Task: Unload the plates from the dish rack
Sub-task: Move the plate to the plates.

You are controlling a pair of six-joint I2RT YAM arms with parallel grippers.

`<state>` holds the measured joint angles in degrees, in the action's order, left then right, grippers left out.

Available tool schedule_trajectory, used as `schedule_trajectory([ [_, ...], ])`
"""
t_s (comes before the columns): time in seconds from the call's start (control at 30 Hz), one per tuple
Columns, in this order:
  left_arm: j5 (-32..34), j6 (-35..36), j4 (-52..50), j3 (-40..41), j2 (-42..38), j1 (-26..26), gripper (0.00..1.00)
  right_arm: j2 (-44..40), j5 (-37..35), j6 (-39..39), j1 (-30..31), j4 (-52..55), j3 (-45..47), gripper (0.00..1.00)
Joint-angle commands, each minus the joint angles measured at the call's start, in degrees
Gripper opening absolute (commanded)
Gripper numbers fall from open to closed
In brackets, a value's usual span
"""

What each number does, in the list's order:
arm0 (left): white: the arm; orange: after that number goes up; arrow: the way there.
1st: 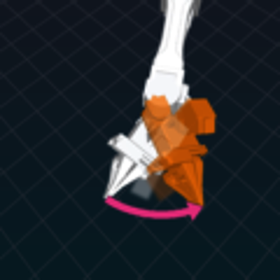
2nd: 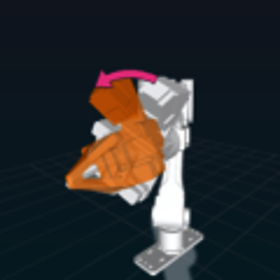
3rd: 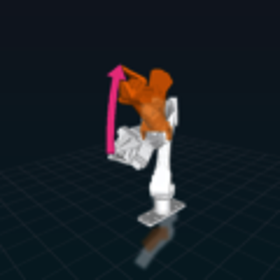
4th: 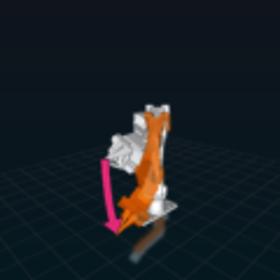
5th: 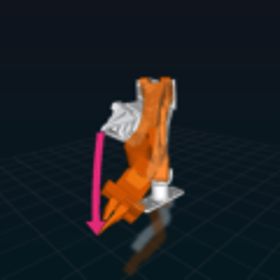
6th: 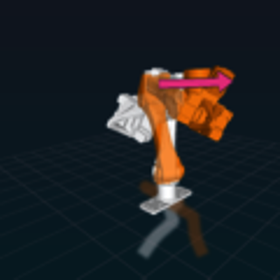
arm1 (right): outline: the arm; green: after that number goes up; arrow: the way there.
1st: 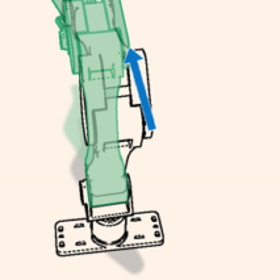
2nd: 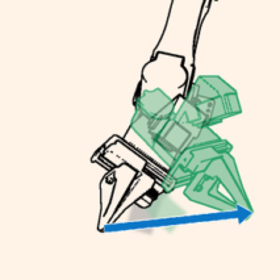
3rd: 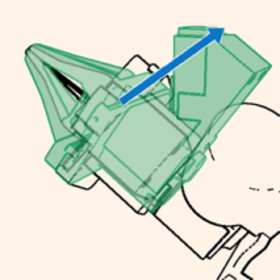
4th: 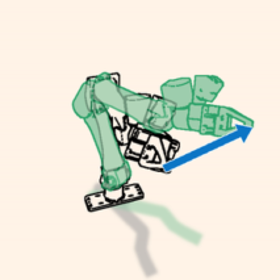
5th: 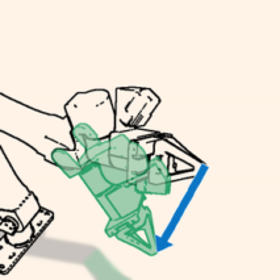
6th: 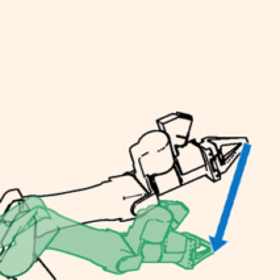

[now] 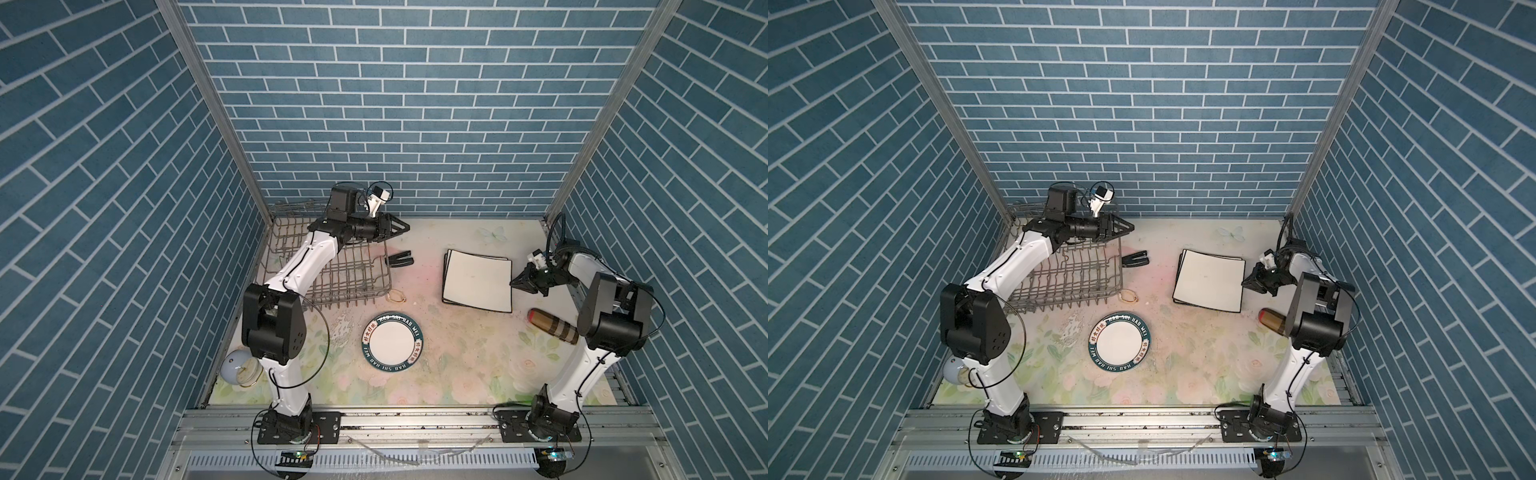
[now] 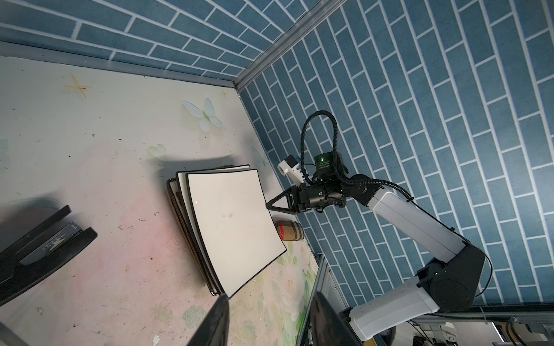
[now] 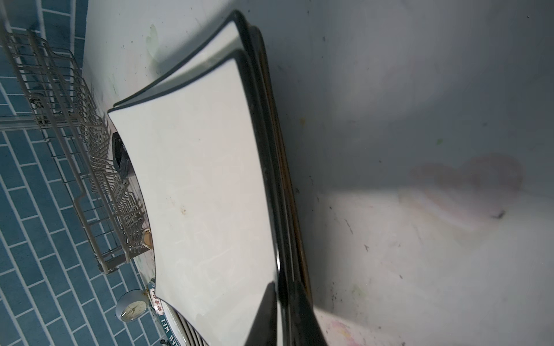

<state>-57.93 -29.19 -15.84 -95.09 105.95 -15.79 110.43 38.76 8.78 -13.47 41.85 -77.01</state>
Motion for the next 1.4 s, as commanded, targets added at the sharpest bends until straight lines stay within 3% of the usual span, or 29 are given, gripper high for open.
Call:
schedule_trajectory([
  [0.0, 0.05, 1.33, -0.62, -0.78, -1.36, 0.50, 0.46, 1.82, -0.34, -0.07, 0.55, 0.67, -3.11, 0.13],
  [0.53, 1.33, 4.55, -4.73, -1.79, -1.19, 0.84, 0.46, 5.38, -0.88, 0.23, 2.06, 1.48, -7.40, 0.06],
  [0.73, 4.90, 10.87, -12.63, -3.87, -1.72, 1.42, 0.47, 4.75, -2.25, -0.42, 2.11, 2.49, -7.87, 0.09],
  [1.1, 19.30, 21.18, -21.21, -3.01, -9.47, 6.52, 0.64, -3.46, -9.89, -2.50, 2.05, 4.64, -7.54, 0.29],
  [1.37, 38.05, 23.04, -10.45, 15.03, -26.19, 14.99, 0.83, -16.59, -14.82, -4.77, 2.42, -0.60, -3.48, 0.51],
])
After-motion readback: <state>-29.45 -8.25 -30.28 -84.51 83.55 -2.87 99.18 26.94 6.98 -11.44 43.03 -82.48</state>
